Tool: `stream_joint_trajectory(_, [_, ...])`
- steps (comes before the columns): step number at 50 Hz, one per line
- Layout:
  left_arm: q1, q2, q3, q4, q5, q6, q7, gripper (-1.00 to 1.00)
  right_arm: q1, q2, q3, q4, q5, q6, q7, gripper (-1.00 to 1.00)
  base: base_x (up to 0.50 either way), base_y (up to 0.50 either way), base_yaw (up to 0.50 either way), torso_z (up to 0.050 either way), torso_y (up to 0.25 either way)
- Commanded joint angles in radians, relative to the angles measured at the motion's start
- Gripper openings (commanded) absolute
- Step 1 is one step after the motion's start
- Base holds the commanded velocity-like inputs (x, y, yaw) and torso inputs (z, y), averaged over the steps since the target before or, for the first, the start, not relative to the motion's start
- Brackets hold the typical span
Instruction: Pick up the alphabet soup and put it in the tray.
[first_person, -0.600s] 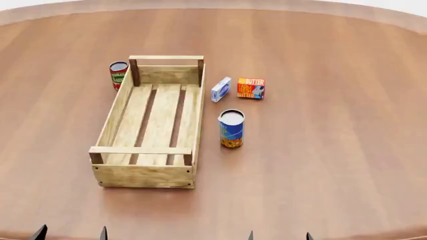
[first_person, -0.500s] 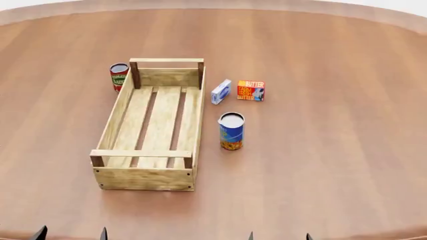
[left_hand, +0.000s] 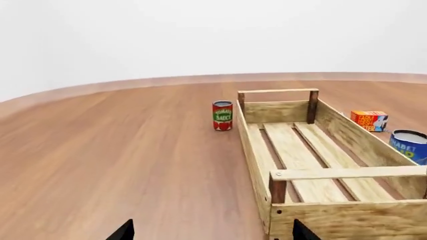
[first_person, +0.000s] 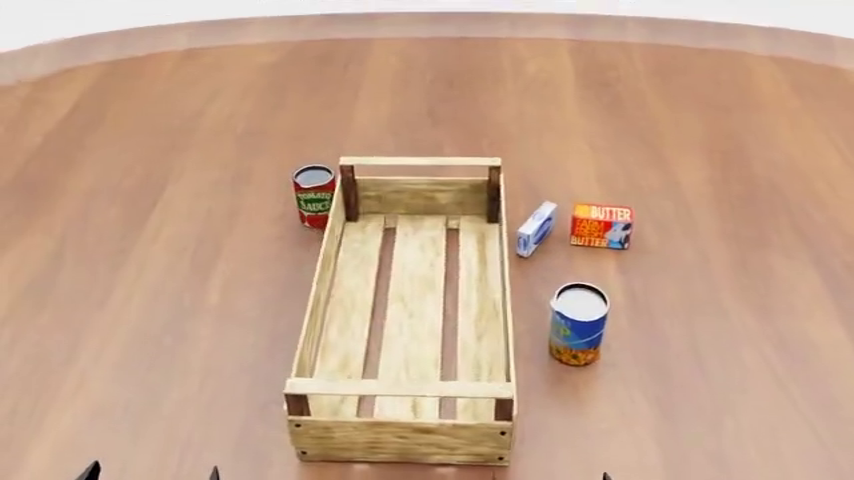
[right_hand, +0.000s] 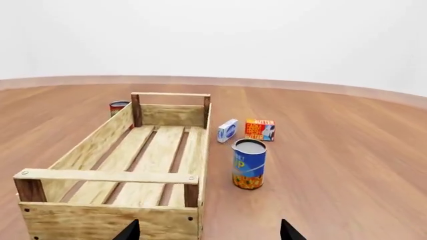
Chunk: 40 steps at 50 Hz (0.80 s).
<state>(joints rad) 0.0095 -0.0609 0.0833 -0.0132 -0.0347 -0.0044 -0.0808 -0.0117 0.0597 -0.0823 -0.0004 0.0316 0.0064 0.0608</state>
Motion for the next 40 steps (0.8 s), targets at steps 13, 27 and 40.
stream_joint_trajectory(13, [0.003, -0.030, 0.041, 0.003, -0.023, 0.007, -0.035, 1.00, 0.002, 0.032, -0.032, -0.002, 0.031, -0.004, 0.034, 1.00, 0.50, 0.01, 0.00, 0.000, 0.000])
stream_joint_trajectory(27, [0.000, -0.045, 0.060, 0.001, -0.039, 0.012, -0.050, 1.00, 0.008, 0.048, -0.049, 0.002, 0.049, -0.003, 0.049, 1.00, 0.50, 0.00, 0.00, 0.000, 0.000])
stream_joint_trajectory(40, [0.000, -0.056, 0.074, 0.004, -0.049, 0.010, -0.064, 1.00, 0.011, 0.059, -0.063, 0.006, 0.059, -0.003, 0.063, 1.00, 0.50, 0.00, 0.00, 0.000, 0.000])
